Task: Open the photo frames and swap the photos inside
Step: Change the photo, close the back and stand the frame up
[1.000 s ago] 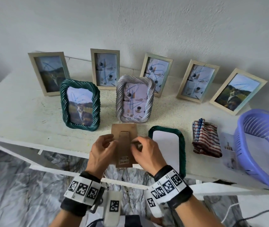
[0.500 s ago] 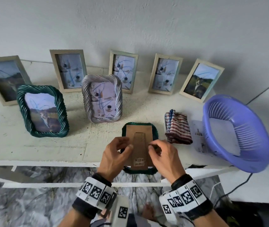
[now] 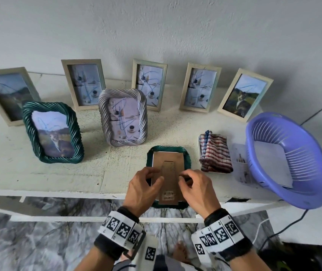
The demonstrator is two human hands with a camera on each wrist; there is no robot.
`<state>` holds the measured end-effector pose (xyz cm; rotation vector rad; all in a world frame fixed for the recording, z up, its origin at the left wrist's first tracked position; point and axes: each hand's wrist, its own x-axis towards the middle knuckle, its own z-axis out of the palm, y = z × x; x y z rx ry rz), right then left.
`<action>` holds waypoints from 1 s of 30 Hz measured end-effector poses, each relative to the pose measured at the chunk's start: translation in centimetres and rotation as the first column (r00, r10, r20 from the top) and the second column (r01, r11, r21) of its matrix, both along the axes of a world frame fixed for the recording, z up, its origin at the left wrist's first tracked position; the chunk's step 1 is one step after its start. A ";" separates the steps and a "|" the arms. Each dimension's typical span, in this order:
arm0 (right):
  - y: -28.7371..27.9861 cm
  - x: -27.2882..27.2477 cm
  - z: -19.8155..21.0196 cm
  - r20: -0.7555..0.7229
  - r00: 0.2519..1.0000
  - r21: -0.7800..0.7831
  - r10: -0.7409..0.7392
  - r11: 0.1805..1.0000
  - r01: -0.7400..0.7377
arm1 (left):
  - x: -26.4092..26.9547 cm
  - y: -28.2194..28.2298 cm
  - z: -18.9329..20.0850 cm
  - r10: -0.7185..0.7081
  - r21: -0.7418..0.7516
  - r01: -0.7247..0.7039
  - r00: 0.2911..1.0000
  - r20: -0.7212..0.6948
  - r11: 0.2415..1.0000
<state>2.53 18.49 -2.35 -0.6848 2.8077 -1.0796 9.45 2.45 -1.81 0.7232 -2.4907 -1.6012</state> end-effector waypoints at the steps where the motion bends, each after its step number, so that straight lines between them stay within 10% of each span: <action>1: 0.0 0.0 0.0 -0.003 1.000 0.001 0.000 1.000 0.000 | 0.0 0.0 -0.1 -0.001 -0.009 0.001 1.000 0.006 1.000; 17: -0.3 0.4 0.0 0.023 0.998 0.196 0.064 0.978 -0.067 | 0.3 0.0 -0.5 -0.194 -0.350 0.246 0.965 0.178 0.904; 30: 2.9 2.2 -0.1 -0.142 0.945 0.327 0.295 0.915 -0.237 | 0.2 -0.6 -1.5 -0.315 -0.635 0.448 0.894 0.318 0.630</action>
